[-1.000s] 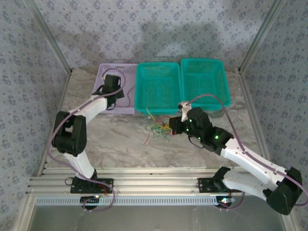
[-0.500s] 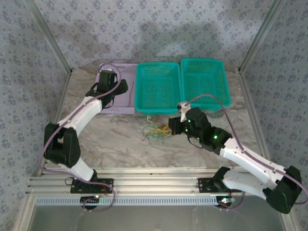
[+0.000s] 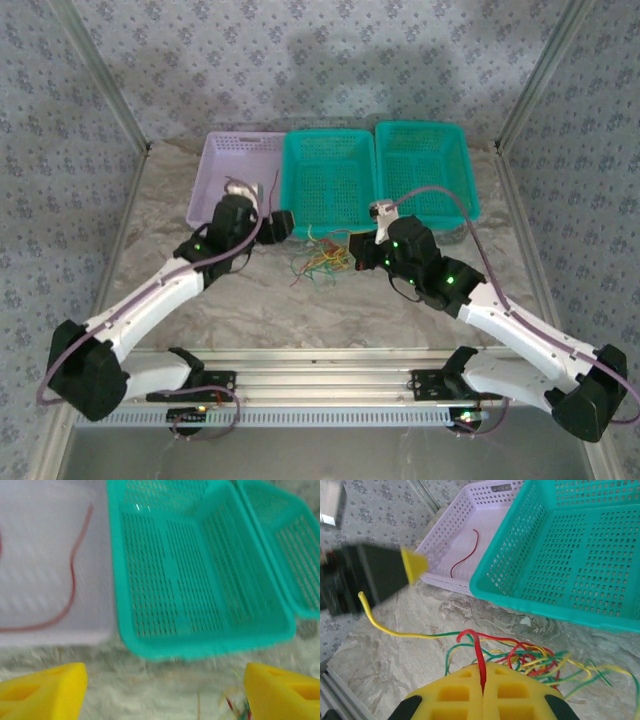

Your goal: Untangle the cables

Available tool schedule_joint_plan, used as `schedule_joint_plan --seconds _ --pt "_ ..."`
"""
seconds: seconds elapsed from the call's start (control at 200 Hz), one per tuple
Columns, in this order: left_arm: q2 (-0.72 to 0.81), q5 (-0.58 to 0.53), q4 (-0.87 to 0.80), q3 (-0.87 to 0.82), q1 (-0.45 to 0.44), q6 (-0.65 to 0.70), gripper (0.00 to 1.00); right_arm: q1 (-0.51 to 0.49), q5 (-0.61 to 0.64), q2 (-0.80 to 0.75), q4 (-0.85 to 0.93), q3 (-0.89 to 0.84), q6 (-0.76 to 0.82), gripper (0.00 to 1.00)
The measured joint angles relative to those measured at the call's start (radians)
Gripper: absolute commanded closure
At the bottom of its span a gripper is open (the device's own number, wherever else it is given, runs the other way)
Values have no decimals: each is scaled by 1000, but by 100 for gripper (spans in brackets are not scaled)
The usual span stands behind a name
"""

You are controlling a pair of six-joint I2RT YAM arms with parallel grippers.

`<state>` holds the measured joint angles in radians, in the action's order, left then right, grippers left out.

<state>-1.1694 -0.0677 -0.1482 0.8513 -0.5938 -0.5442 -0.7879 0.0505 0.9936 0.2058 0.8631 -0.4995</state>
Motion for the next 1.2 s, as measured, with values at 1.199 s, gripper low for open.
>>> schedule_joint_plan --seconds 1.199 --pt "3 355 404 -313 -82 -232 47 3 17 -55 -1 10 -5 100"
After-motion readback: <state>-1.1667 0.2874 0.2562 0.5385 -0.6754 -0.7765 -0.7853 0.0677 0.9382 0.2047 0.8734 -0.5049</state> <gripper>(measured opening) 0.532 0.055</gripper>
